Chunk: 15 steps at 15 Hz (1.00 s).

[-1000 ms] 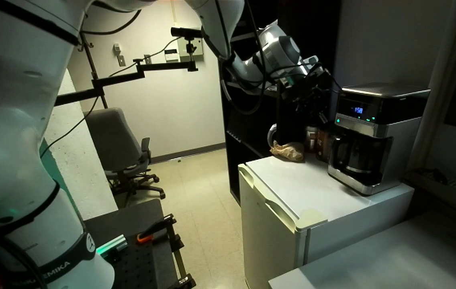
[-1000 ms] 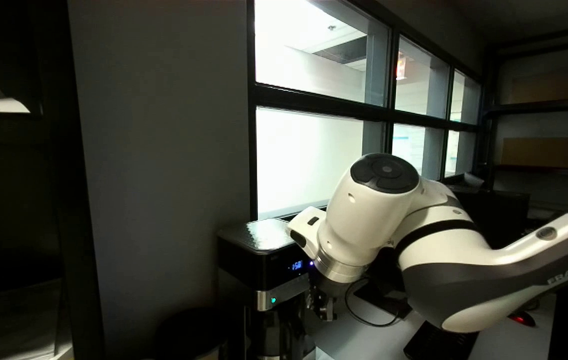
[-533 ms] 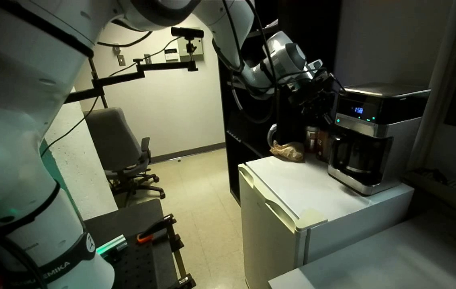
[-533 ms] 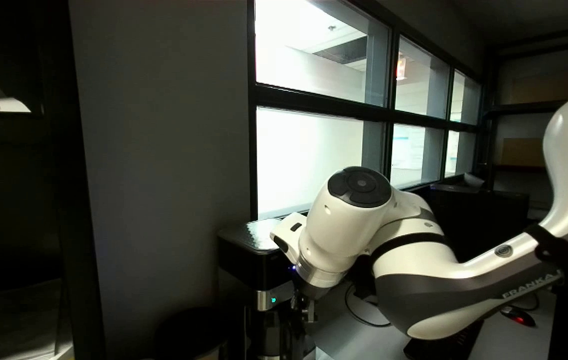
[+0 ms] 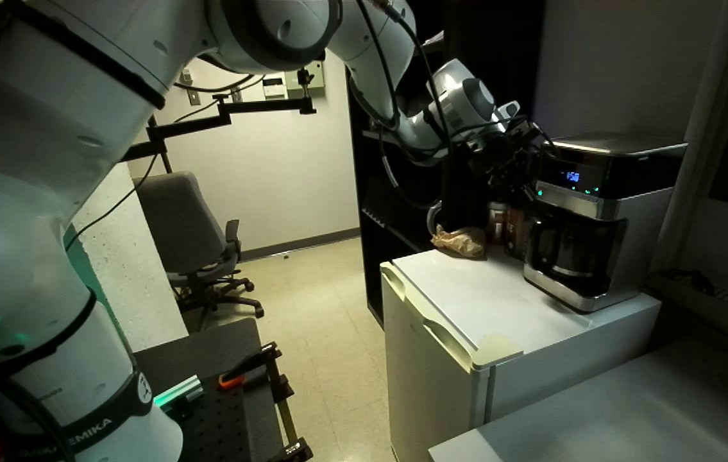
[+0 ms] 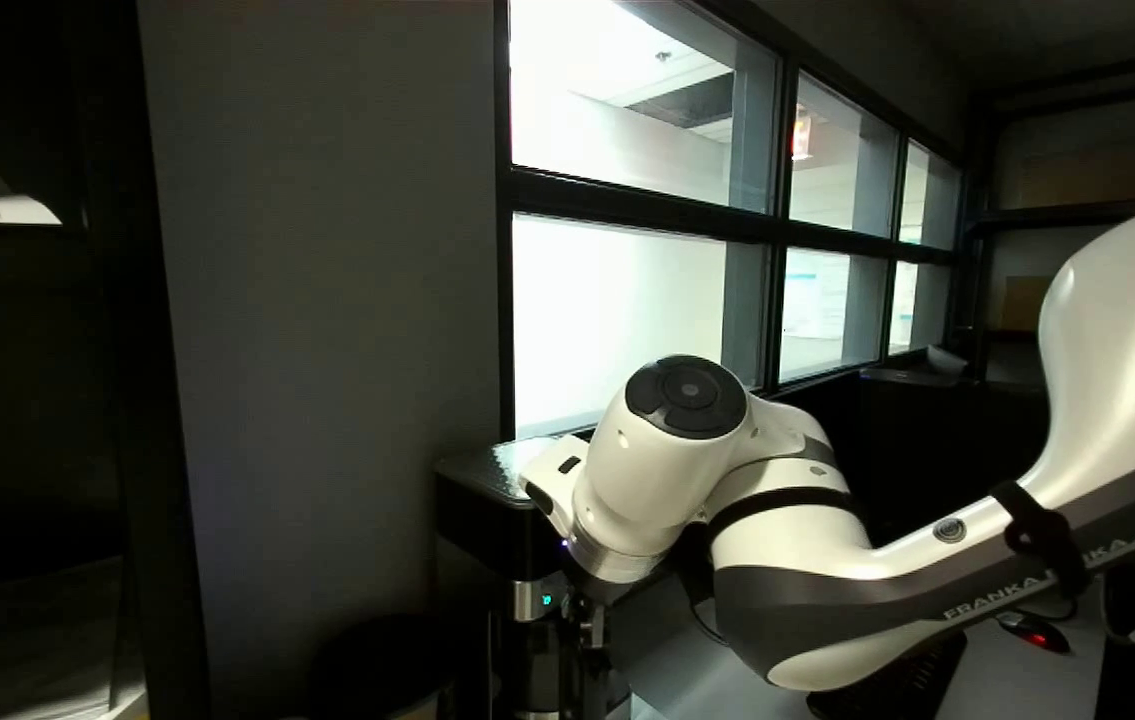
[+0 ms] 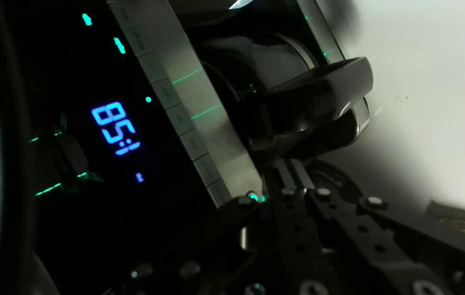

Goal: Press the power button on the coffee making machine

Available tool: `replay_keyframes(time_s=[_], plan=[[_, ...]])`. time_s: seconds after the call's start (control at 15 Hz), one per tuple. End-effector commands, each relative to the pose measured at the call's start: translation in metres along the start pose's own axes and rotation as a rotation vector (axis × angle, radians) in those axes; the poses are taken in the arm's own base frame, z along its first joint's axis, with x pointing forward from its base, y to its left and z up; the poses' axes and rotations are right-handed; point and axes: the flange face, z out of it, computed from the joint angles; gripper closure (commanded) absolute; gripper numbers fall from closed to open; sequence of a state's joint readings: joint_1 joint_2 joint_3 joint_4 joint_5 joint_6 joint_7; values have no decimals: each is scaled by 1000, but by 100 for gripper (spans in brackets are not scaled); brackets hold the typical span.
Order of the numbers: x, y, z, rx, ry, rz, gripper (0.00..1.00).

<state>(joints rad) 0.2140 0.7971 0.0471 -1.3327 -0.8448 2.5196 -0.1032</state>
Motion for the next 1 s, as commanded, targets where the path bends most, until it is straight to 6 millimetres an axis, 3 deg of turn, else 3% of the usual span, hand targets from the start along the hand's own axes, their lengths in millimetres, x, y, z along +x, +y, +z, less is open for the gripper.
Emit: replay_keyframes(time_s=[0.0,0.93], plan=[[13,4,6,-26,8,-22,100],[23,3,19,-48,17,-45,100]])
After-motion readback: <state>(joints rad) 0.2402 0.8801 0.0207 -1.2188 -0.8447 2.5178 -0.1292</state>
